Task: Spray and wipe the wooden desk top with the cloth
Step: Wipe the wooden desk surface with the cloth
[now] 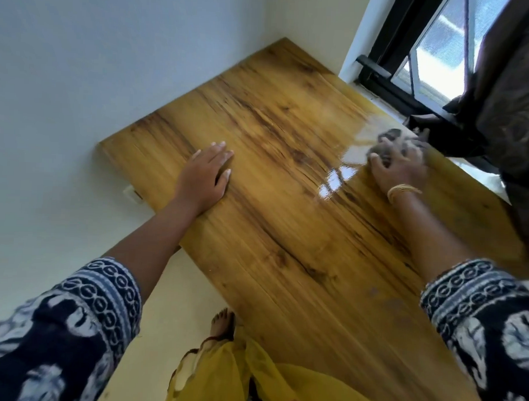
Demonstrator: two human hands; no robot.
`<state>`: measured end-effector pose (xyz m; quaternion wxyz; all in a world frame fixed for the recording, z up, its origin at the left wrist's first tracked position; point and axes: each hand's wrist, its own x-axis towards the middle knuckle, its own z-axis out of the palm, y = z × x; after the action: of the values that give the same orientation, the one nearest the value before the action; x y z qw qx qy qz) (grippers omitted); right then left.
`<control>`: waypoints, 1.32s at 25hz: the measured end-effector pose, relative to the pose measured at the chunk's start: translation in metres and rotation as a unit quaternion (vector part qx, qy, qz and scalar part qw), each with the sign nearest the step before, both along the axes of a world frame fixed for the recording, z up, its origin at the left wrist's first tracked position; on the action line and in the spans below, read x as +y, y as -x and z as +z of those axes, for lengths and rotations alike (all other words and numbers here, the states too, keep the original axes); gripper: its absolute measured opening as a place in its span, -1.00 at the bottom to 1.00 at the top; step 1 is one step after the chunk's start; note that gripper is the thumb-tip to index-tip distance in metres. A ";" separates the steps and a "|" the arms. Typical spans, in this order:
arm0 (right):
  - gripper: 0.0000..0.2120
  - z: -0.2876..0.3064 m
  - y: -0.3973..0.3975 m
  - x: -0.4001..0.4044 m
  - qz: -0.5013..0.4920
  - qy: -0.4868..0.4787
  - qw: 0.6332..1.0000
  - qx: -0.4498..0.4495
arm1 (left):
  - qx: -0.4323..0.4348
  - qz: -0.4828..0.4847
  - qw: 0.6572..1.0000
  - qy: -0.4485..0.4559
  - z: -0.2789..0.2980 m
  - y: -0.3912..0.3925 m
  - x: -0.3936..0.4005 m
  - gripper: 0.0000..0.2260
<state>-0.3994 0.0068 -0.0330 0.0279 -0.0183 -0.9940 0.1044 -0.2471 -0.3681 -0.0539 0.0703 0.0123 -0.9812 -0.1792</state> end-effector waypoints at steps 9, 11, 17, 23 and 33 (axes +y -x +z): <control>-0.48 -0.015 -0.228 -0.133 0.624 -0.026 0.781 -0.024 | 0.010 0.032 0.999 -0.004 -0.008 -0.098 -0.005 -0.55; -0.48 -0.012 -0.202 -0.115 0.592 -0.037 0.805 -0.010 | 0.004 0.060 0.998 -0.002 -0.011 -0.109 0.005 -0.55; -0.40 -0.009 -0.074 0.016 0.179 -0.009 0.984 0.023 | -0.047 0.100 0.994 0.022 -0.013 -0.121 0.019 -0.56; -0.42 -0.009 -0.090 -0.019 0.039 -0.041 0.998 -0.027 | -0.062 0.096 0.992 0.049 -0.008 -0.123 0.022 -0.55; -0.49 -0.017 -0.283 -0.109 0.536 -0.042 0.843 0.002 | -0.075 0.103 0.986 0.108 0.000 -0.122 0.034 -0.55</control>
<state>-0.1161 -0.1022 -0.0496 -0.0299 0.5185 -0.8523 0.0617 -0.1252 -0.3341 -0.0537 0.0152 0.1192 -0.9908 -0.0625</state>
